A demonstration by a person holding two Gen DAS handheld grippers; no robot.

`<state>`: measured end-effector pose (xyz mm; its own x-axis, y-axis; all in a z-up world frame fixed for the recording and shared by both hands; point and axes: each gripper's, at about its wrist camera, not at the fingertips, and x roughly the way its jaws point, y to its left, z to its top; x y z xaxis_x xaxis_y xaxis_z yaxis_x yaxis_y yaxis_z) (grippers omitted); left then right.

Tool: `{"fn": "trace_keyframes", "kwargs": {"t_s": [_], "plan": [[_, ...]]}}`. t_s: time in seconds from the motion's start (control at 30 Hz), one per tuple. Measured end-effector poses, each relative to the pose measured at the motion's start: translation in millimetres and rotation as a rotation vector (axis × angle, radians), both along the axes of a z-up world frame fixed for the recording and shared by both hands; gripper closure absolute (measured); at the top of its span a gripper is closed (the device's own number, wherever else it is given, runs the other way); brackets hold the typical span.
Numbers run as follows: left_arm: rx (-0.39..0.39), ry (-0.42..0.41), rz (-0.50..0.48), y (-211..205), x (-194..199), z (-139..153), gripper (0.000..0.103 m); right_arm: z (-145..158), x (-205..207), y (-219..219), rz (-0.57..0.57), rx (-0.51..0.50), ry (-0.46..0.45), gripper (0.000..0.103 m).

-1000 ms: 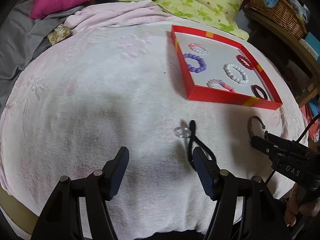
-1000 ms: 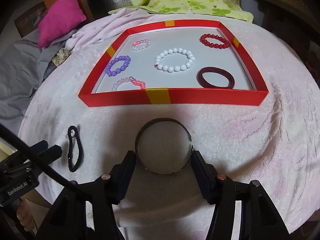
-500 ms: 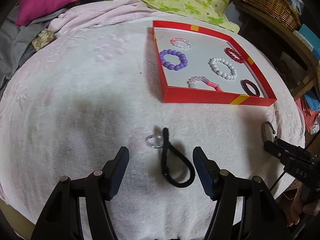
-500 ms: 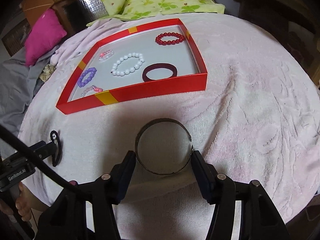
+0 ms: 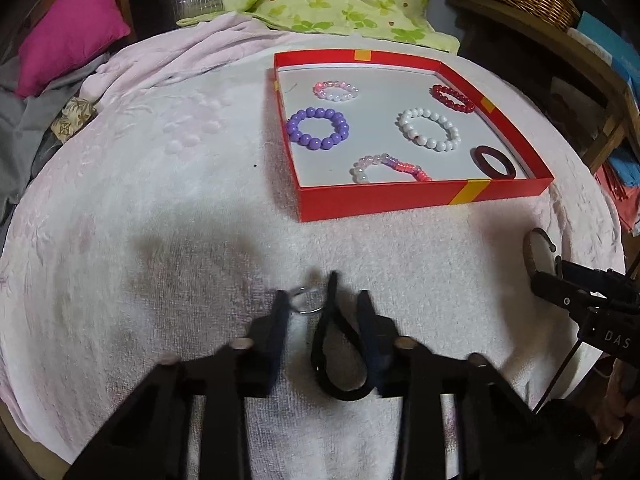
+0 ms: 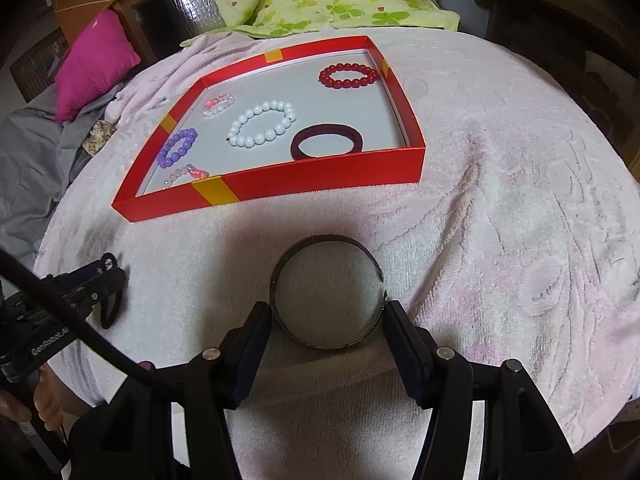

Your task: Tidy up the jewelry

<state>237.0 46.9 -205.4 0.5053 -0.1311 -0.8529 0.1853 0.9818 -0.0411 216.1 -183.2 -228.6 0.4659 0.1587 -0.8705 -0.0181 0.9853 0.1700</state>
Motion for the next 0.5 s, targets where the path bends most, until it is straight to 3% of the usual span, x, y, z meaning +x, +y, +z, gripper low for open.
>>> {"fn": "trace_keyframes", "kwargs": {"t_s": [0.17,0.23,0.5], "plan": [[0.031,-0.015,-0.002,-7,-2,-1,0.081,0,0,-1,0.0,0.012,-0.003,0.04],[0.032,-0.014,-0.008,-9,-3,-1,0.088,0,0,-2,0.0,0.017,-0.004,0.04],[0.036,-0.017,-0.014,-15,-5,2,0.091,-1,-1,-5,-0.002,0.041,-0.011,0.04]]}}
